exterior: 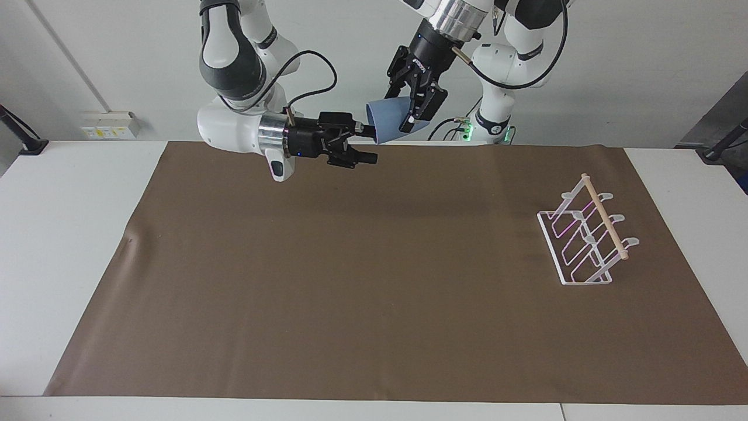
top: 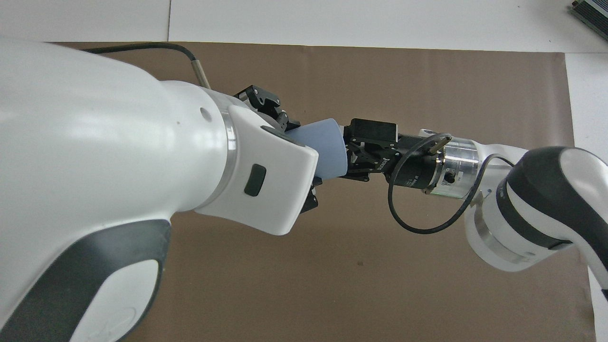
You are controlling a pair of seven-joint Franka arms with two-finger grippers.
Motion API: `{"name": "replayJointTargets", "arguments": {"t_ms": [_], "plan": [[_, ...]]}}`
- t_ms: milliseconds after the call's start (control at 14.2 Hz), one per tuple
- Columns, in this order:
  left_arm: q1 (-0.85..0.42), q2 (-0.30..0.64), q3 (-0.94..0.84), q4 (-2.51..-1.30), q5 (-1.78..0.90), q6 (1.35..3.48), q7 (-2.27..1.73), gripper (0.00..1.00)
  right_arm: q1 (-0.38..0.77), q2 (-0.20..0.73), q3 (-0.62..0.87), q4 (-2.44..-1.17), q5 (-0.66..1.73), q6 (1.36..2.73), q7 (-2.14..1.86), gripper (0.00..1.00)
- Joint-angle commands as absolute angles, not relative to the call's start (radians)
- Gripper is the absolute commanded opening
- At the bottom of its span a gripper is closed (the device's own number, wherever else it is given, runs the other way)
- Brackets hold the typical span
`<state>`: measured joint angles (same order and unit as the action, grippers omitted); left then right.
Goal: Hang cup on cup holder
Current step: 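Carry the cup toward the rack while the right gripper withdraws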
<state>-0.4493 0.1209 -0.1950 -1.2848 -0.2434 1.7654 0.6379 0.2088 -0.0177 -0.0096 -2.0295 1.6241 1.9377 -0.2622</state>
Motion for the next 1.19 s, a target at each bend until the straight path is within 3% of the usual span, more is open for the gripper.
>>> {"name": "replayJointTargets", "arguments": {"t_ms": [0,140,492,702,1124], "plan": [[-0.446,0.065,-0.186,-1.363,-0.198,1.749,0.630,0.00,0.169,-0.025,-0.006,-1.993,1.452,1.950,-0.200,1.00],[-0.443,0.035,-0.181,-1.416,-0.158,1.723,0.634,0.00,0.166,-0.025,-0.009,-1.961,1.300,1.962,-0.134,1.00],[-0.408,-0.100,-0.181,-1.687,0.026,1.726,0.640,0.00,0.146,-0.018,-0.008,-1.924,0.834,2.028,-0.077,1.00],[-0.391,-0.094,-0.181,-1.759,0.159,1.729,0.707,0.00,0.124,-0.012,-0.008,-1.913,0.562,2.031,-0.058,1.00],[-0.360,-0.019,-0.181,-1.790,0.544,1.729,0.772,0.00,0.106,-0.029,-0.009,-1.904,0.106,2.025,-0.049,1.00]]}}
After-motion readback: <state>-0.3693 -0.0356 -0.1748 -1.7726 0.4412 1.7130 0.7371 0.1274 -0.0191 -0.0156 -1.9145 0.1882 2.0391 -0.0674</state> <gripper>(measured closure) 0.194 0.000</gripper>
